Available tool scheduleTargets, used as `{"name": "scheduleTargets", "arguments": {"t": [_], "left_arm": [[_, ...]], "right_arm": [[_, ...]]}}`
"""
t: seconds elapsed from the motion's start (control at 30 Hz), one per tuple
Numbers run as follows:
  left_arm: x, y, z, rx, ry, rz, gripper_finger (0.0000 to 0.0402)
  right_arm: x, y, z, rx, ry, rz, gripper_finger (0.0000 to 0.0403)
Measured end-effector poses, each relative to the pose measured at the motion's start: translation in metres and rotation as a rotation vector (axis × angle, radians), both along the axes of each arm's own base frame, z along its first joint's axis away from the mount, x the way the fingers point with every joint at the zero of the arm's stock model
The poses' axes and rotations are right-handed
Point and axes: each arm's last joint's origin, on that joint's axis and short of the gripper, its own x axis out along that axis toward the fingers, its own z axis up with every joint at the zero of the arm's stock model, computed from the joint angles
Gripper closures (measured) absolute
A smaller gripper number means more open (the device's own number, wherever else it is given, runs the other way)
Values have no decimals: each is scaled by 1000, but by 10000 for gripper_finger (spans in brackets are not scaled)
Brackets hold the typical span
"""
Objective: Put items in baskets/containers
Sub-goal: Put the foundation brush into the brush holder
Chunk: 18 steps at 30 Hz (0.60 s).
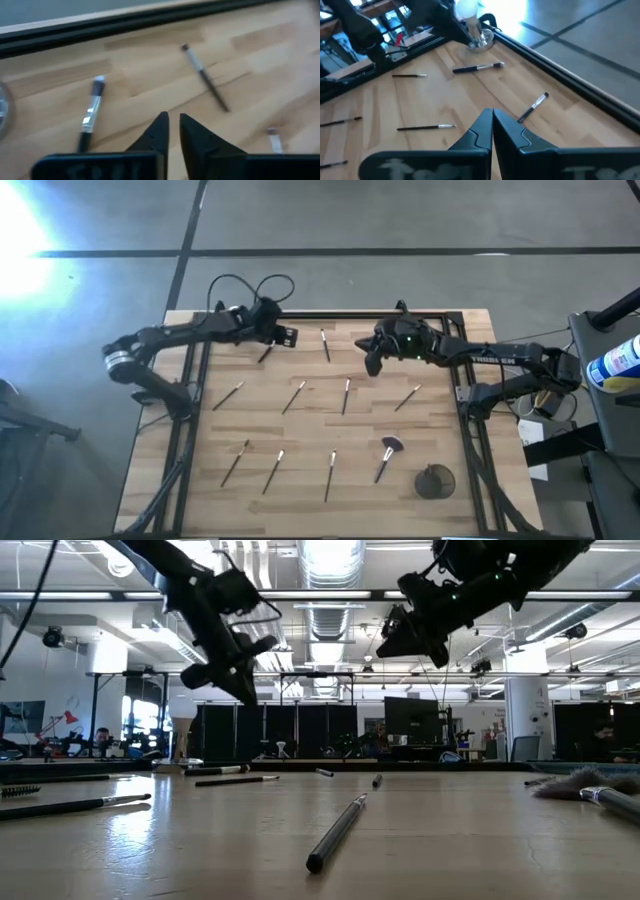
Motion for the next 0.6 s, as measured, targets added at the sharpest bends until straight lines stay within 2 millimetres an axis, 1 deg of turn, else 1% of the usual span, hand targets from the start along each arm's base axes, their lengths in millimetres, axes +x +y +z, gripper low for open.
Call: {"name": "scheduleTargets", "arguments": {"t": [0.1, 0.17, 0.27, 0.37, 0.47, 0.6], "left_arm": [[8, 7, -5, -13, 59, -45, 324], [12, 10, -14, -14, 106, -73, 303], [17, 16, -25, 12, 178, -86, 279], [18, 22, -33, 35, 240, -73, 267], [16, 31, -39, 65, 296, -18, 264], [13, 44, -55, 11, 304, 46, 264]], "right_arm": [[2, -1, 9, -1, -26, -14, 394], [3, -2, 12, 15, -44, -24, 394], [3, -2, 13, 52, -59, -40, 394], [3, -1, 12, 62, -56, -42, 394], [3, -1, 11, 65, -52, -43, 394], [3, -1, 11, 51, -47, -21, 394]]}}
